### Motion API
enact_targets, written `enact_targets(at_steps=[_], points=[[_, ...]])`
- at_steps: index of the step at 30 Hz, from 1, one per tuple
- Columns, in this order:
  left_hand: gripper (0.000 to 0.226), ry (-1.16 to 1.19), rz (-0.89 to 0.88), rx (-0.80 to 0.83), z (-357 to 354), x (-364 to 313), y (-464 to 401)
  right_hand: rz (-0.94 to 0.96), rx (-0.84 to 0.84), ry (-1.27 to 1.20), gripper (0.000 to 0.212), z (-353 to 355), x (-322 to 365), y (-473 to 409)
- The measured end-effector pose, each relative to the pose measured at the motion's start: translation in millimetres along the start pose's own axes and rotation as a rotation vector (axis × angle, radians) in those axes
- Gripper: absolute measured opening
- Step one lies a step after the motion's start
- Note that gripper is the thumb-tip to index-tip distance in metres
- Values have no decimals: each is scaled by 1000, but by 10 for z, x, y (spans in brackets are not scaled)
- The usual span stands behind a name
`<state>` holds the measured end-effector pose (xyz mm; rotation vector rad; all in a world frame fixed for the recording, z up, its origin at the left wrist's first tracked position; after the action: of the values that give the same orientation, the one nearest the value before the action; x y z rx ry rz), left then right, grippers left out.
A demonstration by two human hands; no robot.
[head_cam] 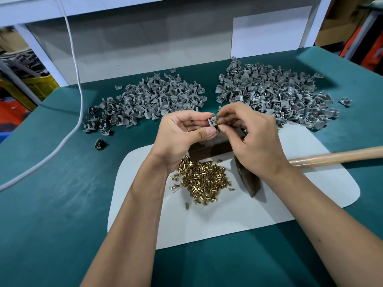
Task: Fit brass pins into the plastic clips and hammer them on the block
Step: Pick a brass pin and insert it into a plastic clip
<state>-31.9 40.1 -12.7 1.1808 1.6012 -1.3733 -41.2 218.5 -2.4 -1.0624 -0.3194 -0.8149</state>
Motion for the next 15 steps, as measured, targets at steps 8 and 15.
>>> enact_targets(at_steps=[8,15], points=[[39,68,65,21,2,-11,11,101,-40,91,7,21,-1,-29],[51,-96,-78,9,-57,-63,2,0,-86,85,6,46,-21,-37]])
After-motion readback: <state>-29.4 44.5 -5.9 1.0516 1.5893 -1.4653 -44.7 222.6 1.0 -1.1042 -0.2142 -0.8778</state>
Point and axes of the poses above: each hand's wrist, its own y-axis away from the middle knuckle, its own z-axis out of the back of the hand, x = y × z, the point moved 2 cm from there along -y, towards the middle knuckle, and after that the axes turned 8 degrees about -z, right-handed, at the moved point
